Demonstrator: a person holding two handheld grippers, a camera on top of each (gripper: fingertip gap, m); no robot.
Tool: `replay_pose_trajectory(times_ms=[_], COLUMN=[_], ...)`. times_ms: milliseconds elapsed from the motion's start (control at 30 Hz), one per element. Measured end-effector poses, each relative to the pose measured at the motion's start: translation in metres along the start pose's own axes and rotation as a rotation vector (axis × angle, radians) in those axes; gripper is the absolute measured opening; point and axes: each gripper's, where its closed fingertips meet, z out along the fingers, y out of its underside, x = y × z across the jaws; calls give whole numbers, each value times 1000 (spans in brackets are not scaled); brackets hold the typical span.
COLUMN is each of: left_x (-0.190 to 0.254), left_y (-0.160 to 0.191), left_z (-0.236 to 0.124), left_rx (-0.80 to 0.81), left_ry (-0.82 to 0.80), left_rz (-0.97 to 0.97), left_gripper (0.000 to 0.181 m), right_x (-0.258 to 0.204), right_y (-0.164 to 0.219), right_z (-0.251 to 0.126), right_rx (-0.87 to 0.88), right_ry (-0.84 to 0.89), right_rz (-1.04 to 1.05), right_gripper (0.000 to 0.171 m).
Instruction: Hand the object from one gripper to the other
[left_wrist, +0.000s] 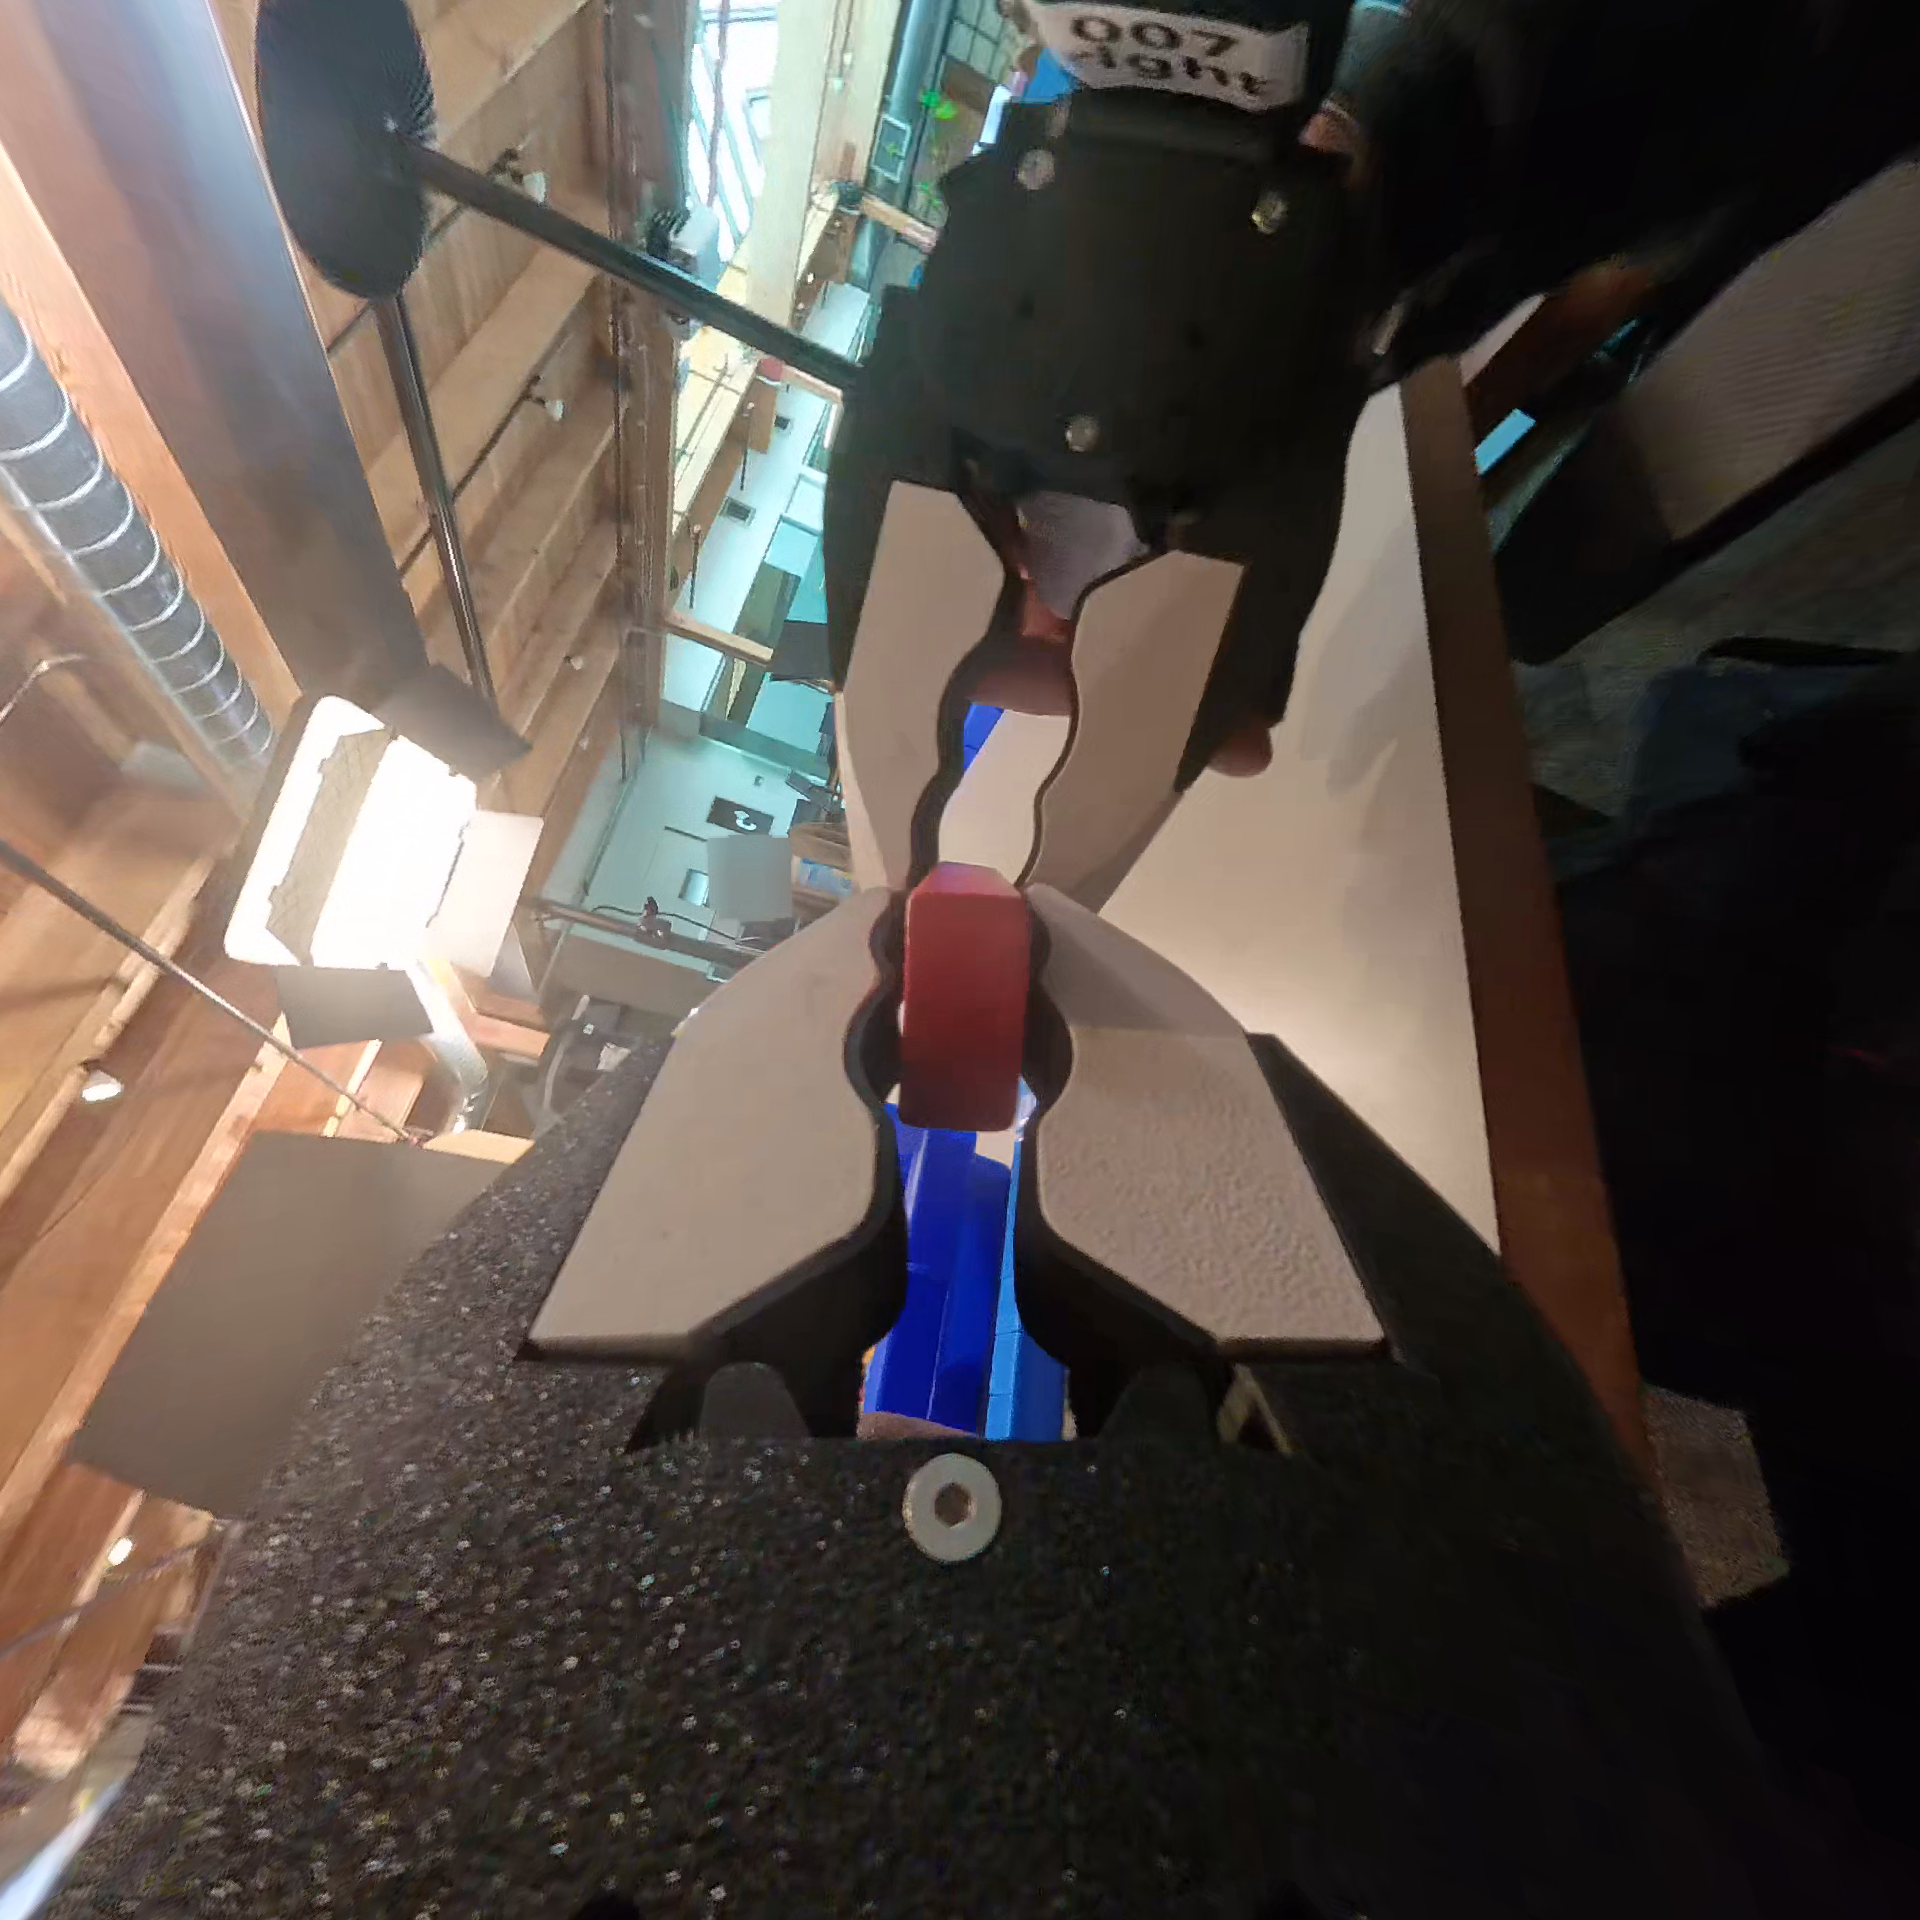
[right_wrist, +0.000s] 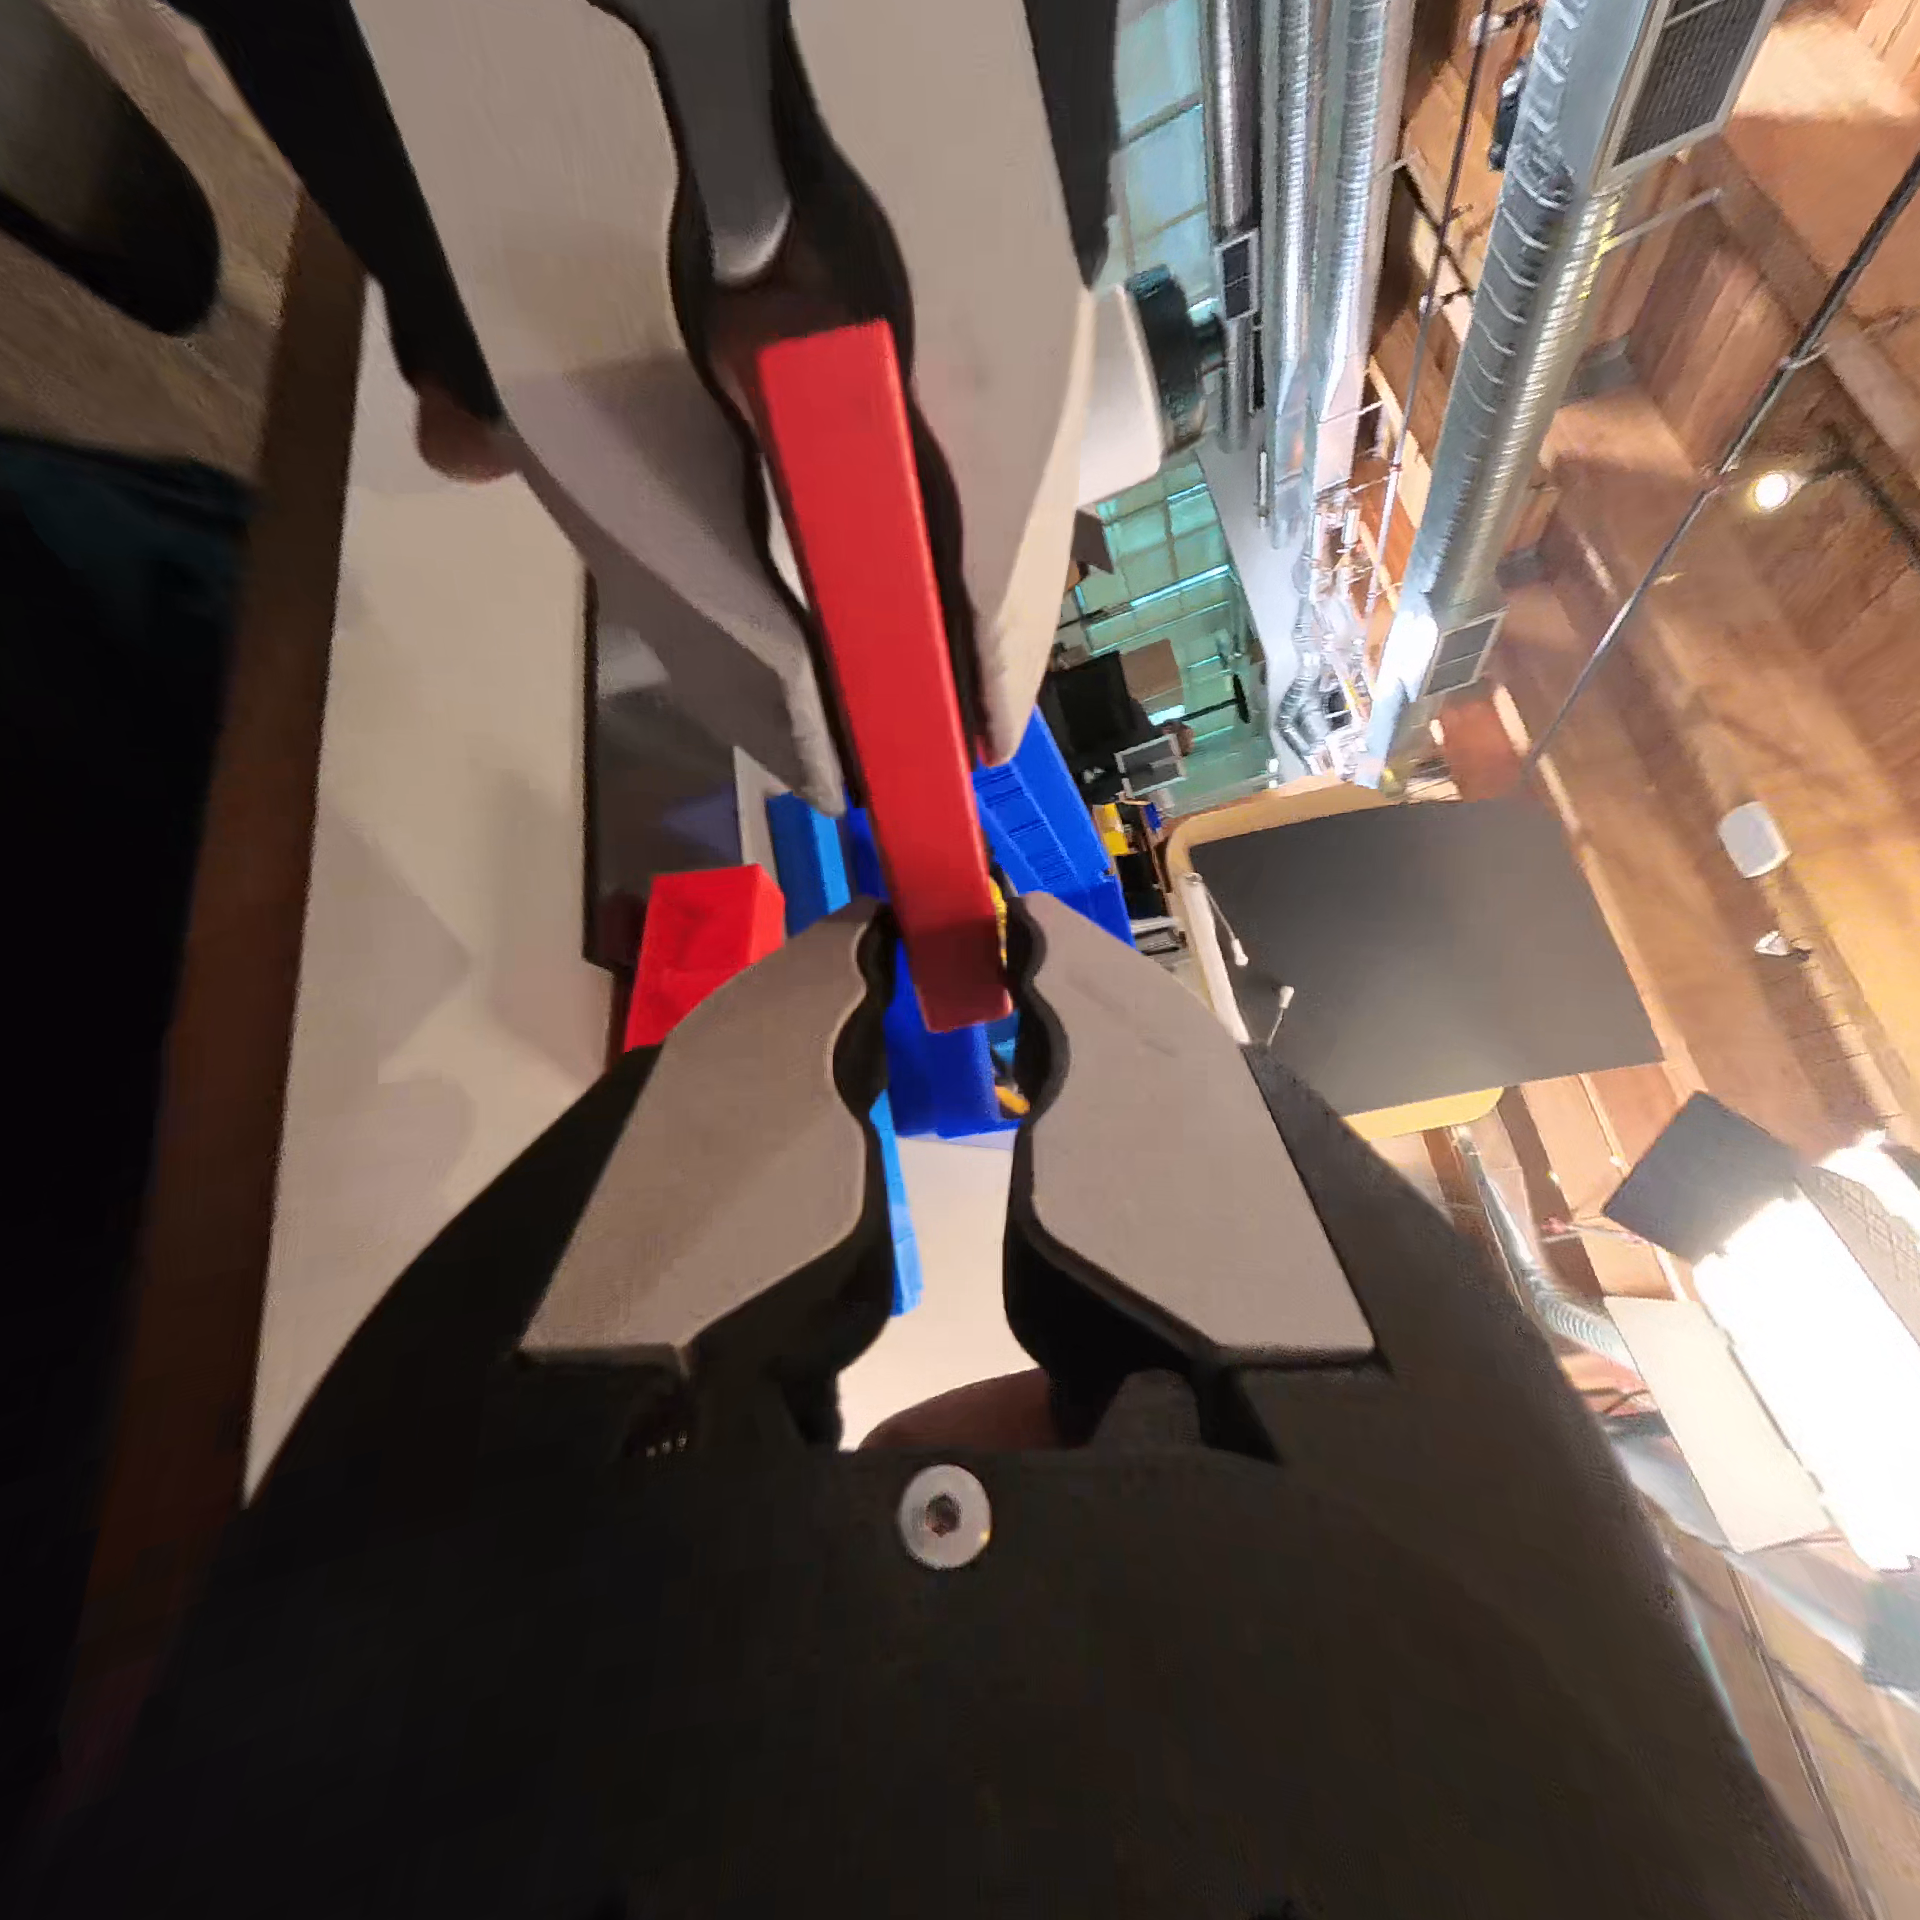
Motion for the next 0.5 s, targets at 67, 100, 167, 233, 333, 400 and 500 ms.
replay_pose_trajectory(times_ms=[67, 100, 167, 233, 333, 400, 500], left_x=[-7, -11, -22, -25, -26, -25, -17], left_y=[0, -1, -1, -1, -4, -8, -17], left_z=[-2, -4, -9, -11, -12, -11, -9], left_rx=[40, 85, 167, 236, 332, 389, 445], left_ry=[-13, -13, -9, 42, 102, 139, 213], left_rz=[-103, -189, -373, -548, -750, -840, -916], left_gripper=[29, 36, 44, 51, 54, 54, 53], right_x=[0, 0, 2, 5, 6, 2, -9], right_y=[2, 3, 3, -2, -18, -28, -38], right_z=[2, 1, -2, -6, -11, -13, -13], right_rx=[16, 33, 85, 163, 303, 373, 429], right_ry=[-16, -24, -44, -75, -155, -226, -327], right_rz=[92, 158, 298, 432, 610, 696, 782], right_gripper=[19, 18, 17, 17, 17, 17, 17])
